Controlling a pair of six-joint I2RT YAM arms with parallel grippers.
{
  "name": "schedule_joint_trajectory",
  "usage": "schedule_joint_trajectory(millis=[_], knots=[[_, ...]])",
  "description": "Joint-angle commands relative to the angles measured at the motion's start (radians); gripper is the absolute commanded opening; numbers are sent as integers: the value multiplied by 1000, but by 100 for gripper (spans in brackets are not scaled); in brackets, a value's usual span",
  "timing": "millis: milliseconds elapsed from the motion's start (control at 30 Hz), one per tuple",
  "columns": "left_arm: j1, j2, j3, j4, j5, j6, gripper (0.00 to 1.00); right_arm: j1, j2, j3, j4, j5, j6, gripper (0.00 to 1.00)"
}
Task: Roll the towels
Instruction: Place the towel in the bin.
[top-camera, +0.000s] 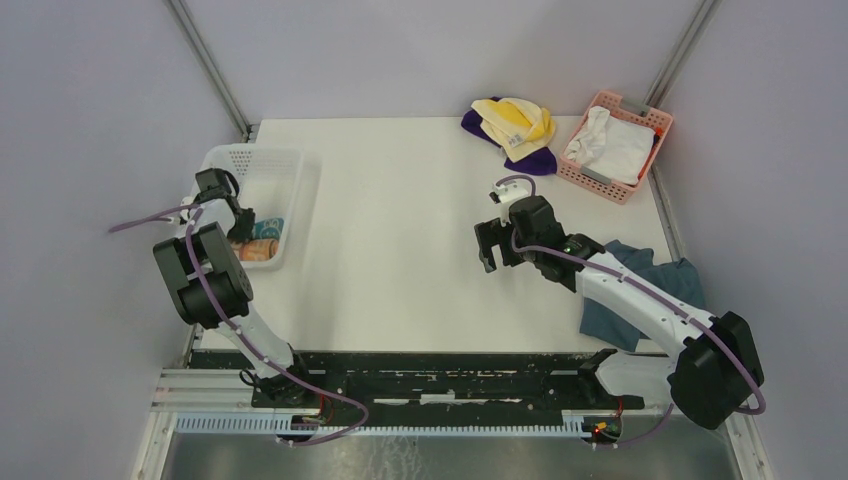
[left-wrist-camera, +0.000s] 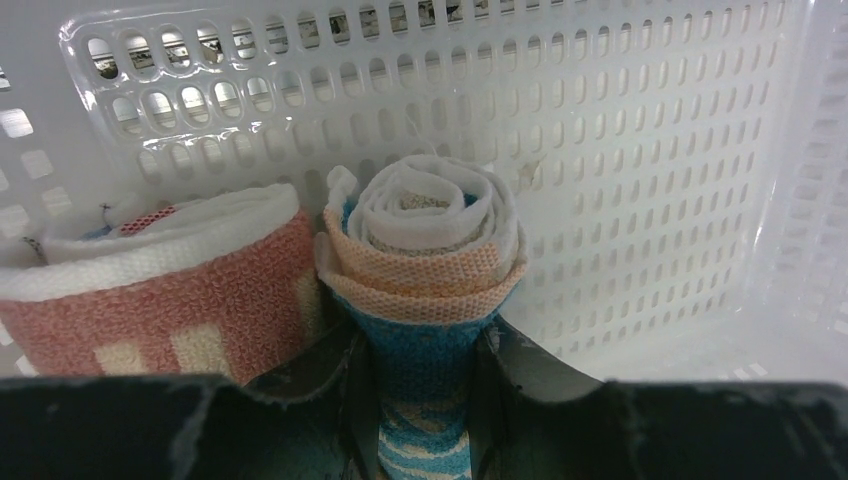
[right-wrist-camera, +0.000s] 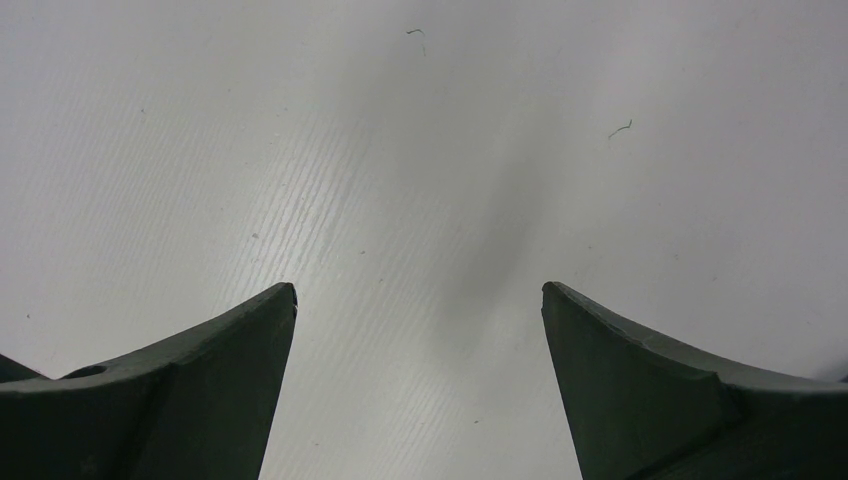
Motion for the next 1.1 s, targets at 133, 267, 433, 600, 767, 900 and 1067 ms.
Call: schedule_joint_trajectory(millis=[133, 267, 433, 600, 767, 900, 1067], knots=[[5, 6, 0, -41, -60, 78, 35, -3, -27, -4, 44, 20, -4, 100], [7, 29, 8, -45, -47, 85, 50, -2, -28, -5, 42, 19, -6, 100], [8, 37, 29, -52, -36, 89, 59, -2, -28, -6, 45, 18, -5, 100], [8, 27, 59, -60, -21, 83, 61, -2, -31, -6, 45, 19, -6, 100], [7, -1, 80, -62, -5, 69, 63, -1, -34, -5, 44, 18, -7, 100], [8, -20, 91, -66, -1, 56, 67, -1, -37, -4, 43, 16, -7, 100], [10, -31, 101, -80, 5, 47, 69, -1, -38, -4, 42, 19, -7, 100]])
